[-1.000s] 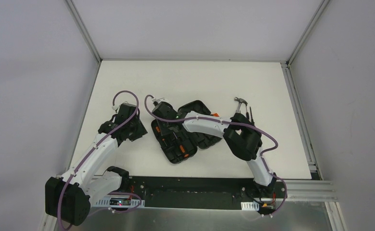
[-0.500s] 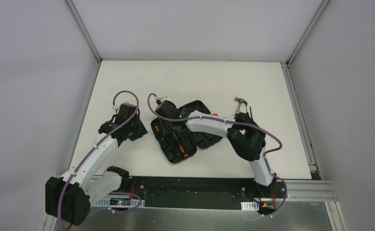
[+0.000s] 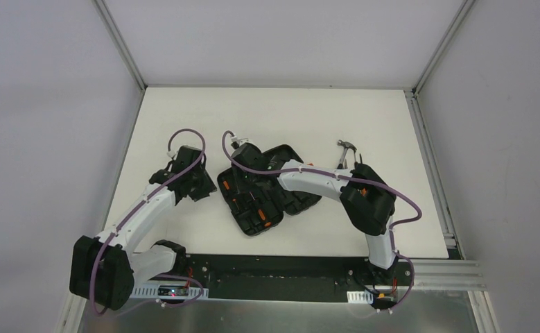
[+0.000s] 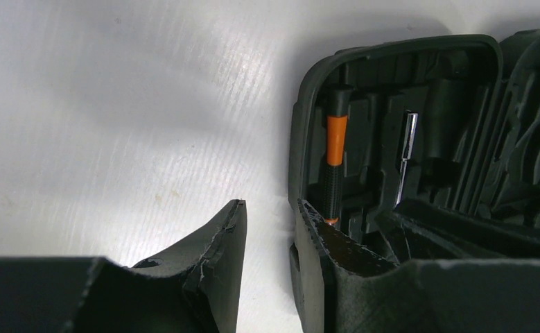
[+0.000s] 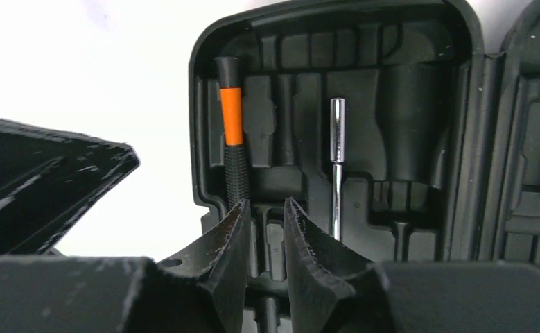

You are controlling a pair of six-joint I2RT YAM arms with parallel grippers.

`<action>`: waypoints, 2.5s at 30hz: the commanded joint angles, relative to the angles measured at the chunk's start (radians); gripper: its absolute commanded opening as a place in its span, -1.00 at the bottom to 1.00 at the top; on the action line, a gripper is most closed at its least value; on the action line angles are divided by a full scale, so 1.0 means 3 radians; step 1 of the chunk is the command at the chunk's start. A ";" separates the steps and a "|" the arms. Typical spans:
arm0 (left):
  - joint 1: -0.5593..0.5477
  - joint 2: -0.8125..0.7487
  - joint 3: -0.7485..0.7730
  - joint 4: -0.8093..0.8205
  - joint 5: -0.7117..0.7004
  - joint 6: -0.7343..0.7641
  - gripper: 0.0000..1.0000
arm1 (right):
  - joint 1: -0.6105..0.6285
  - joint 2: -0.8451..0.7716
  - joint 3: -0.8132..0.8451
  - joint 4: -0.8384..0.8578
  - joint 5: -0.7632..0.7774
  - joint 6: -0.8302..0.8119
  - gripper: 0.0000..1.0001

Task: Pack the tool kit
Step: Adjust the screwdriver in the toolbox.

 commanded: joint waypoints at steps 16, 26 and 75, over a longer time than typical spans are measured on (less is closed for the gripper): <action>0.0041 0.0759 0.0264 0.0545 0.0031 -0.0203 -0.35 | 0.0006 0.0389 0.0311 0.0217 -0.0444 0.0221 -0.53; 0.0038 0.0947 0.0223 0.0621 0.0126 -0.0225 -0.40 | 0.0002 0.0471 0.0304 -0.0014 -0.0398 0.0330 -0.78; -0.0131 0.1580 0.0464 0.0591 0.0192 -0.0263 -0.58 | -0.0230 0.0819 0.0386 -0.0639 -0.0790 0.0819 -1.00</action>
